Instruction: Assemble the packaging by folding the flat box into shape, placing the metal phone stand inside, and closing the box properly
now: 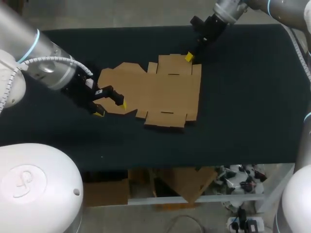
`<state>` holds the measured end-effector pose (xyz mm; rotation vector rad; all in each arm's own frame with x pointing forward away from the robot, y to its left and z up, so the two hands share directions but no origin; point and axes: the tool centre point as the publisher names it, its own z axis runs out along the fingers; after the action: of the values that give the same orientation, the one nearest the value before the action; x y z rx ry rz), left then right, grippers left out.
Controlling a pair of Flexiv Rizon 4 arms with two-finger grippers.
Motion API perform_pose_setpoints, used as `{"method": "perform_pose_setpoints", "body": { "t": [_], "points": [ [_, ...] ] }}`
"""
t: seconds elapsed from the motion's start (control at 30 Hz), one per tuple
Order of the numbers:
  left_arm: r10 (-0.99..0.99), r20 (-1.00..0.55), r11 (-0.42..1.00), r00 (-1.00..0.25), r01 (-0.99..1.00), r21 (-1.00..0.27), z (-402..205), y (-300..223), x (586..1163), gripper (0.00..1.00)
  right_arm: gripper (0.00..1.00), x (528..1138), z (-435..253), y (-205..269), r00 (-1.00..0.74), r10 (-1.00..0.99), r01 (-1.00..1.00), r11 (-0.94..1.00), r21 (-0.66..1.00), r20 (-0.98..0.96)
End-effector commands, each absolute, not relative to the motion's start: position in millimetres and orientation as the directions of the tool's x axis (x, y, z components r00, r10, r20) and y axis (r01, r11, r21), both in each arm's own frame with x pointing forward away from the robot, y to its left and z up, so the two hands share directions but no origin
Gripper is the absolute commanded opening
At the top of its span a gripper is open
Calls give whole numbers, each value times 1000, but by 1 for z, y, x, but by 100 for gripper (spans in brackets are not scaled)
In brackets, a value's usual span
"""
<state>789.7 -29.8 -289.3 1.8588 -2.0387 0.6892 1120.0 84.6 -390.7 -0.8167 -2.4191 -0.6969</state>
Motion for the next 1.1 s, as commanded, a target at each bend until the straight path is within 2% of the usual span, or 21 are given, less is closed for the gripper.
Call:
{"method": "perform_pose_setpoints", "body": {
  "t": [0.03,0.4,0.9,0.97,1.03,1.1],
  "points": [
    [-848,516,53,-122,-988,-146,-289,-32,791,100,0,1122,-392,80,-696,388,657,684,318,604],
    [-847,516,61,-128,-987,-146,-289,-33,791,100,0,1106,-390,64,-696,385,691,587,421,606],
    [-843,518,73,-144,-985,-156,-288,-34,786,100,0,1073,-381,54,-657,477,753,463,468,584],
    [-842,519,75,-147,-985,-157,-288,-35,785,100,10,1068,-382,53,-646,499,763,445,468,579],
    [-841,520,77,-149,-985,-157,-288,-35,785,100,34,1066,-382,50,-644,501,765,442,468,579],
    [-840,521,78,-150,-984,-158,-288,-35,784,100,46,1064,-382,47,-636,507,771,438,462,582]
  ]
}}
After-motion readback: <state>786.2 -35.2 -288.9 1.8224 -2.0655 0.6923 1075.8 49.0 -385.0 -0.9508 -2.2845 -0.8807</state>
